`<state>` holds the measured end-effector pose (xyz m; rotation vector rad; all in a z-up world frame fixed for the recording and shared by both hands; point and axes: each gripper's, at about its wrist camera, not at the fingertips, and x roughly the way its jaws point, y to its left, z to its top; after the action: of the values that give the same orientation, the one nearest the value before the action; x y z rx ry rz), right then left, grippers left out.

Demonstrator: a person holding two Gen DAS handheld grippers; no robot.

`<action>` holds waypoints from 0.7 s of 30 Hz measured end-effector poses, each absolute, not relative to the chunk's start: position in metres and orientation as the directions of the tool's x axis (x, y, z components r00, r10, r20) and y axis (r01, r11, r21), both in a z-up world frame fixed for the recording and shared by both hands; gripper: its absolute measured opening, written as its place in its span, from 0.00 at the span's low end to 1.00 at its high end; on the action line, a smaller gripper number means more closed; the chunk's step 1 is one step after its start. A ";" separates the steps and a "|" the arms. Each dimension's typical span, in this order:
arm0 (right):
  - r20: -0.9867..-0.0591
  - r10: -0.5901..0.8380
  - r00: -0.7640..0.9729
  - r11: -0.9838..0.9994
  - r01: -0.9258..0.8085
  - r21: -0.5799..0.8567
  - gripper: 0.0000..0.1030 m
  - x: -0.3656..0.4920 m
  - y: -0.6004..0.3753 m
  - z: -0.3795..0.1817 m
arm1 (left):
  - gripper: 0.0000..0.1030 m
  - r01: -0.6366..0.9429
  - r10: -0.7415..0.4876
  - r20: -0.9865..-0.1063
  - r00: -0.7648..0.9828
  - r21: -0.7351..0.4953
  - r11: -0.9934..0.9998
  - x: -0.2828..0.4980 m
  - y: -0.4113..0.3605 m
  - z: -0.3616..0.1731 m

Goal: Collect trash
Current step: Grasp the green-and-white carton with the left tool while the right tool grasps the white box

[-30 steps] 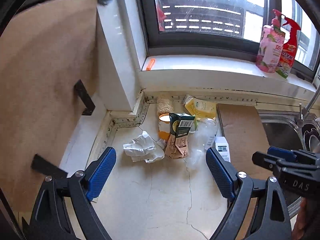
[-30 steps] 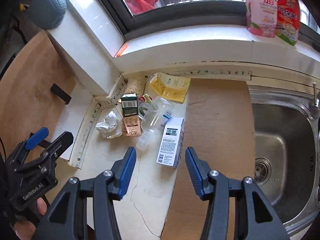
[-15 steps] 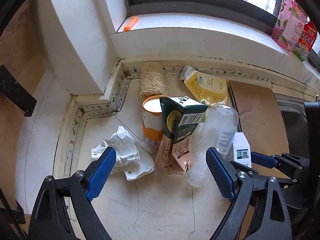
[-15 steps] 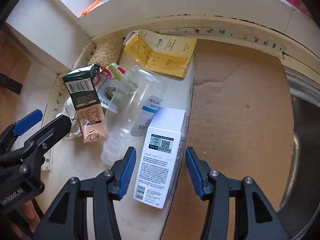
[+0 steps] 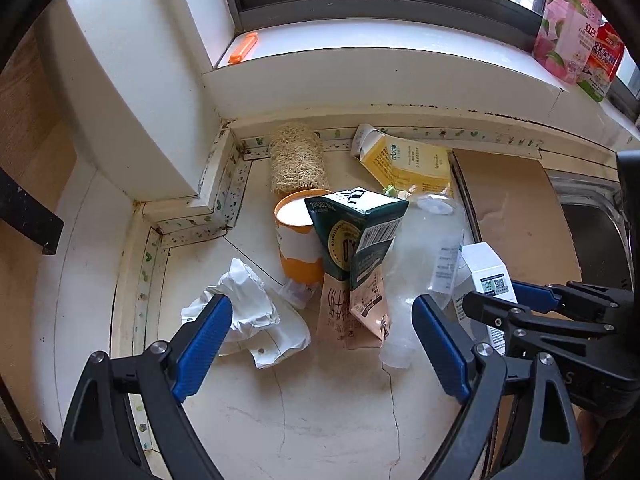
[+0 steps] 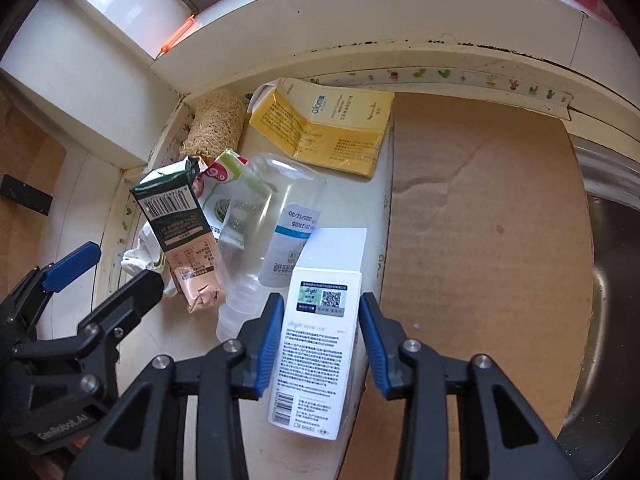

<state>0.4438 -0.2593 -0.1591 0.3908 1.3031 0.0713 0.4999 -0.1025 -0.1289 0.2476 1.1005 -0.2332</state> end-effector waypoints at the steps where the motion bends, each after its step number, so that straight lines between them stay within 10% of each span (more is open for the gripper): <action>1: -0.921 0.272 0.280 0.930 0.171 0.327 0.38 0.444 -0.262 -0.157 | 0.88 0.306 -0.062 -0.899 0.433 0.082 0.949 0.502 -0.104 -0.130; 12: -0.897 0.282 0.340 0.907 0.211 0.364 0.37 0.438 -0.284 -0.143 | 0.83 0.225 -0.106 -0.916 0.388 -0.018 0.974 0.532 -0.102 -0.156; 14: -0.896 0.286 0.341 0.904 0.214 0.370 0.37 0.439 -0.284 -0.144 | 0.76 0.225 -0.099 -0.918 0.383 -0.011 0.974 0.534 -0.106 -0.162; 19: -0.891 0.299 0.342 0.897 0.218 0.385 0.37 0.439 -0.282 -0.148 | 0.26 0.214 -0.119 -0.928 0.353 -0.044 0.976 0.536 -0.111 -0.173; 21: -0.888 0.305 0.344 0.894 0.218 0.391 0.36 0.437 -0.282 -0.148 | 0.25 0.204 -0.124 -0.926 0.357 -0.052 0.978 0.534 -0.109 -0.174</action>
<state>0.4372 -0.2819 -0.1477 0.4924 1.2330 0.0594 0.5339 -0.1090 -0.1742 0.0769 1.1872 -0.2118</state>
